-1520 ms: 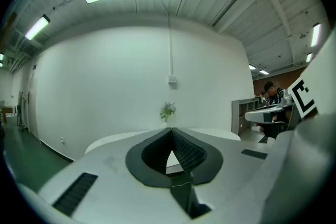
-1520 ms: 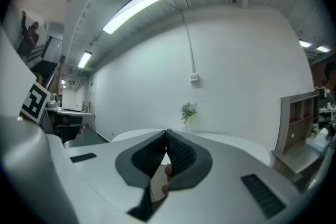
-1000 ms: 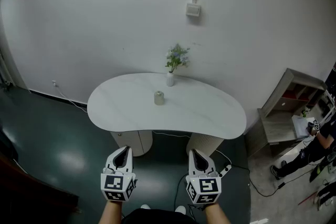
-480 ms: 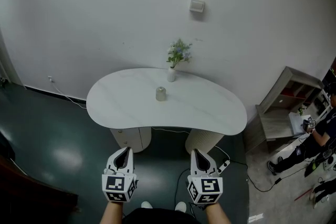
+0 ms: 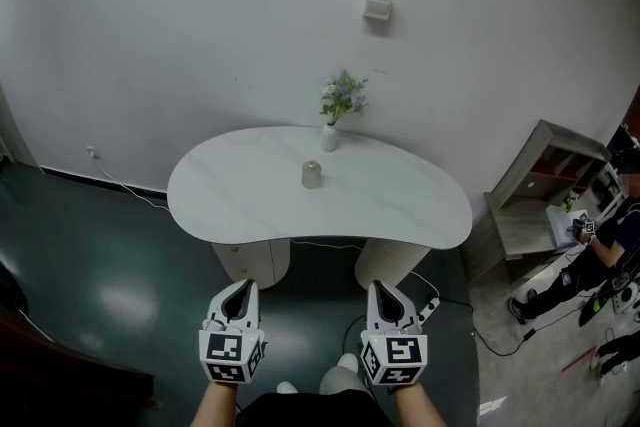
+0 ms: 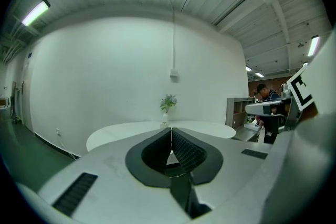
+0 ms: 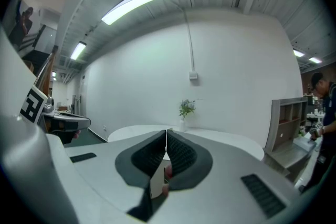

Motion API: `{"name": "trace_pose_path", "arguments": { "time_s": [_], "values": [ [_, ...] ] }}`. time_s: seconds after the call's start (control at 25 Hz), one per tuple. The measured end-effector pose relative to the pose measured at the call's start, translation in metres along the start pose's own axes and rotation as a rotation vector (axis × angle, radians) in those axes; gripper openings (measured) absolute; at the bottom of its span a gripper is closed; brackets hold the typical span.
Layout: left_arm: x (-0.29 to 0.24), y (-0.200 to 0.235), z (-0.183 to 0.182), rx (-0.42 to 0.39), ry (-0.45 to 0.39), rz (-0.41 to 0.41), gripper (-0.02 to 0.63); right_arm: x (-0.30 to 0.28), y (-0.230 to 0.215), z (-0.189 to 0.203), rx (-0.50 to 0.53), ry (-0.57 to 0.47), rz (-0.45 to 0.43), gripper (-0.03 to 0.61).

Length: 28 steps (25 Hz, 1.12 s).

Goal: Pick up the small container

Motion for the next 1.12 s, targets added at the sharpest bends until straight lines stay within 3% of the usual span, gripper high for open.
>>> {"name": "trace_pose_path", "arguments": {
  "time_s": [0.48, 1.12],
  "values": [
    [-0.02, 0.009, 0.001, 0.01, -0.008, 0.004, 0.012, -0.026, -0.002, -0.003, 0.009, -0.021, -0.007, 0.066],
    [-0.085, 0.017, 0.001, -0.017, 0.049, 0.006, 0.012, -0.09, -0.035, 0.004, -0.04, 0.005, -0.011, 0.066]
  ]
}}
Point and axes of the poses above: the fingertips, and each gripper's own axes: x backward along the fingers, y to its left, z out of its underside, the point moved 7 cm from there along x, backward along the fingers, and after that the axes turned 4 degrees about -z, right-handed, at the moved point
